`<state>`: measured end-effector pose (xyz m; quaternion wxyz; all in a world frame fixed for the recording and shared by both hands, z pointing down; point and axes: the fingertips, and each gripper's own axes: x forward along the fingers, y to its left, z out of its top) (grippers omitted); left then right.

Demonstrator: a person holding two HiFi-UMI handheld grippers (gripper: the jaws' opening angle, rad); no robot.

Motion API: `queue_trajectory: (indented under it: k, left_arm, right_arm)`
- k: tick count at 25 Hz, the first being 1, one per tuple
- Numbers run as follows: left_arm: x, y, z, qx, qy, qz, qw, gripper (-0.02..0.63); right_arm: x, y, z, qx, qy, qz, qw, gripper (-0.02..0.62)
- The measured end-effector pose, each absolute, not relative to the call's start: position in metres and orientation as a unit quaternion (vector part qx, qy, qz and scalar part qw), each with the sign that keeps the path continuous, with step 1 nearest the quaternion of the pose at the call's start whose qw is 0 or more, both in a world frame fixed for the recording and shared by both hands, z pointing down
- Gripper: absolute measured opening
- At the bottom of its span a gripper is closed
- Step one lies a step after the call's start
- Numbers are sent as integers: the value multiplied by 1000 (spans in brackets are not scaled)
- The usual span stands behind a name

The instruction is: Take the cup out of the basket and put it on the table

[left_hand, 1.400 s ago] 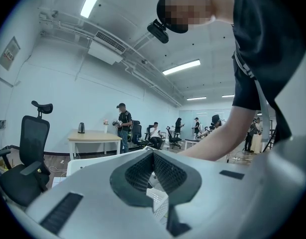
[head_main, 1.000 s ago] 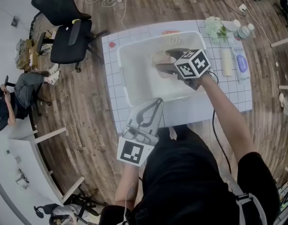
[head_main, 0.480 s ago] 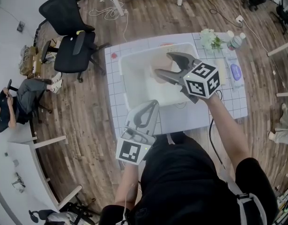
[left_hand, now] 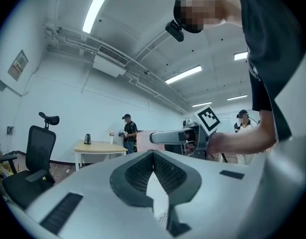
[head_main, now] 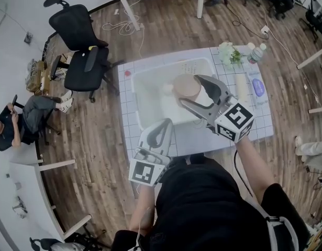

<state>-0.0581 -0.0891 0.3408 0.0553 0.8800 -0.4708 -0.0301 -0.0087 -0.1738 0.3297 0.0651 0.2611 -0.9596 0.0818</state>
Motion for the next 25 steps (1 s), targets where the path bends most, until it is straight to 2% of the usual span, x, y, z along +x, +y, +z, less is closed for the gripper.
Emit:
queue_trajectory:
  k: [8, 25]
  left_arm:
    - [-51, -85, 340, 871, -488, -35, 49, 9]
    - [-18, -61, 343, 863, -501, -23, 58, 9]
  right_arm:
    - [17, -139, 322, 276, -959, 25, 50, 350]
    - [49, -94, 317, 275, -961, -21, 1, 350]
